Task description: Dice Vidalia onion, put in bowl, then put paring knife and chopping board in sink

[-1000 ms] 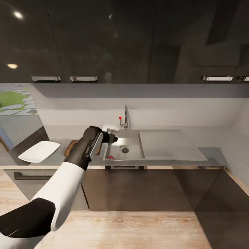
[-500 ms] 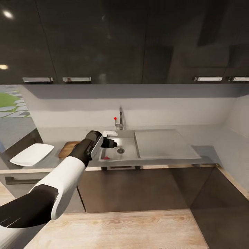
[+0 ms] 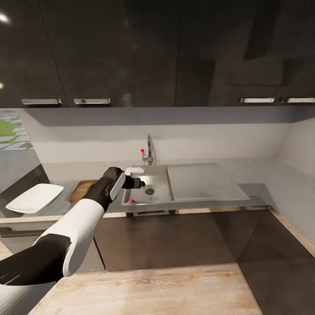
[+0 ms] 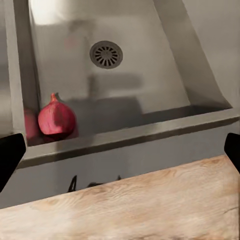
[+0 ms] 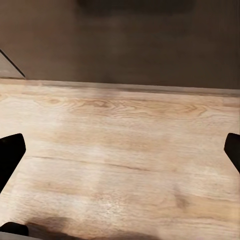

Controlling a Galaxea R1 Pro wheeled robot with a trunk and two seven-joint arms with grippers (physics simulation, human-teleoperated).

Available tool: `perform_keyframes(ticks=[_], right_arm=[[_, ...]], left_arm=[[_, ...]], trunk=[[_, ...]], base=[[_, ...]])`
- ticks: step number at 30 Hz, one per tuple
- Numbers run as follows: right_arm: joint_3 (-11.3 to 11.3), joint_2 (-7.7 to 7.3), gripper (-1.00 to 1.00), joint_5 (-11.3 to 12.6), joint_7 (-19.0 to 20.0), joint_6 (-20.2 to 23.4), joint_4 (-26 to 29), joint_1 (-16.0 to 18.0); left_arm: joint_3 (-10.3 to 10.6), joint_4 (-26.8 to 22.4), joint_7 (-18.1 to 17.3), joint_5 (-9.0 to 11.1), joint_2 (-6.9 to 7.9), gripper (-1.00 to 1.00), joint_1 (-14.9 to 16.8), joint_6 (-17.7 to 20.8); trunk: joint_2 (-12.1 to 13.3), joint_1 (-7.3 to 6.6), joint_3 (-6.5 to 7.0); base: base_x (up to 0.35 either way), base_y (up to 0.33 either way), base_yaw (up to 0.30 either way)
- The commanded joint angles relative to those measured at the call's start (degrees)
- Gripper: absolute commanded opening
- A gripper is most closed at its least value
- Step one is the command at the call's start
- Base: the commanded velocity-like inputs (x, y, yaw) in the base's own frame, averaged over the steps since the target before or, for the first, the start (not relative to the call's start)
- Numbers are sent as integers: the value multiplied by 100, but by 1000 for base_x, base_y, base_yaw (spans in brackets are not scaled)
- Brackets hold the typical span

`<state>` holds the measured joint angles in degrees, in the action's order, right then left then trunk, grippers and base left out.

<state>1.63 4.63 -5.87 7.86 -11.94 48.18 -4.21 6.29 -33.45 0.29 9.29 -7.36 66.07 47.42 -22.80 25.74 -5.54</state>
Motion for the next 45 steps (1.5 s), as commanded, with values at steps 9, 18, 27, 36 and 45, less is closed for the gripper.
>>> perform_keyframes(ticks=[9, 18, 27, 36, 45], right_arm=[[-13, 10, 100, -55, 5, 4, 7, 0], [-13, 16, 100, -54, 5, 7, 7, 0], [-13, 14, 100, -54, 5, 7, 12, 0], [-13, 12, 100, -54, 5, 7, 11, 0], [-13, 4, 100, -54, -3, 7, 24, 0]], left_arm=[[-57, 232, 6, 111, -17, 100, 3, 22], [-347, 593, 6, 150, -4, 100, 3, -251], [-594, 823, 18, 146, 2, 100, 3, -412], [-594, 823, 879, 151, -10, 100, 3, -426], [-594, 830, 1004, 152, -20, 100, 3, -427]], trunk=[[-11, 5, -11], [-11, 5, -11], [-11, 5, -11], [-11, 5, -11], [-11, 5, -11]], base=[[181, -185, 0], [14, -292, 46], [0, -78, 16], [0, -2, 0], [0, 0, 0]])
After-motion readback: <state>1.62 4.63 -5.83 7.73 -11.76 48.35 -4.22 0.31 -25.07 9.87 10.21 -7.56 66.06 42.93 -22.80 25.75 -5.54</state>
